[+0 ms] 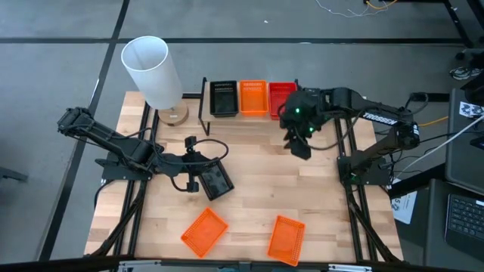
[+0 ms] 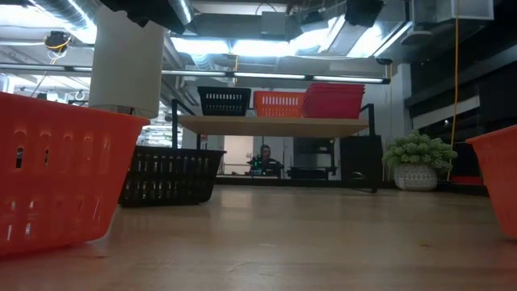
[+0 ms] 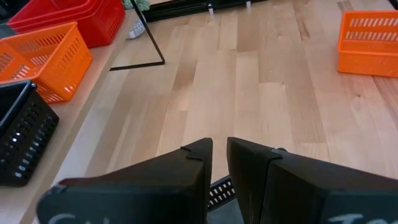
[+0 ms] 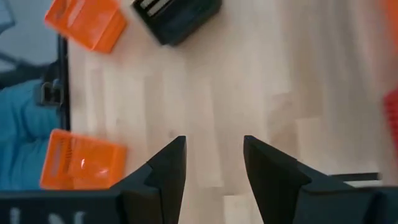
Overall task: Stack baskets on shelf by color
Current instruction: Stack the right orange basket on top of the orange basket on the shelf
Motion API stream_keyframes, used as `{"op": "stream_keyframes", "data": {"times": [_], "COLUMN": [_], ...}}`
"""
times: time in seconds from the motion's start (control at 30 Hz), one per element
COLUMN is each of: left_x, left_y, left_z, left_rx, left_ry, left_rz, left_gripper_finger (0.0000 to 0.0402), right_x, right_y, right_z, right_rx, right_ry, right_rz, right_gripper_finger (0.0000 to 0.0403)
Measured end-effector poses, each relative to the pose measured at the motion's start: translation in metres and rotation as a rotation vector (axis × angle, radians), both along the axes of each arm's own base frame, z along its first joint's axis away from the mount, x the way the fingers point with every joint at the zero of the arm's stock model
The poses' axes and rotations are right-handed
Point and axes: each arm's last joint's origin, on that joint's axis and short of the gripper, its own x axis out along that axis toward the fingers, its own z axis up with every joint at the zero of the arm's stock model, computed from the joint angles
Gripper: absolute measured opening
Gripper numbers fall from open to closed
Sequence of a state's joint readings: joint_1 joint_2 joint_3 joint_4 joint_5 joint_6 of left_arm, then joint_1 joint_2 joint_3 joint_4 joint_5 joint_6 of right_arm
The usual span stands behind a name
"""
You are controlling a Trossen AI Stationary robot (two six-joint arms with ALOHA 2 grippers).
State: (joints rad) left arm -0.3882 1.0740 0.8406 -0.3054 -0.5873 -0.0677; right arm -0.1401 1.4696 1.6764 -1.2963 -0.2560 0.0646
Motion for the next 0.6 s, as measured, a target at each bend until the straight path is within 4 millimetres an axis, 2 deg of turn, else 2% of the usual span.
{"op": "stream_keyframes", "data": {"times": [0.23,0.47,0.6], "left_x": [0.0,0.0,0.0], "left_y": [0.0,0.0,0.0], "left_z": [0.0,0.0,0.0], "left_rx": [0.0,0.0,-0.001], "left_ry": [0.0,0.0,0.0], "left_rz": [0.0,0.0,0.001], "left_gripper_finger": [0.0041,0.0041,0.0041], "right_x": [0.002,-0.004,-0.009], "right_y": [0.043,0.088,0.115], "right_z": [0.0,-0.001,-0.012], "right_rx": [0.033,-0.055,-0.075], "right_ry": [0.025,0.042,0.063], "right_rz": [0.045,-0.06,-0.099], "right_gripper_finger": [0.0159,0.0159,0.0159]}}
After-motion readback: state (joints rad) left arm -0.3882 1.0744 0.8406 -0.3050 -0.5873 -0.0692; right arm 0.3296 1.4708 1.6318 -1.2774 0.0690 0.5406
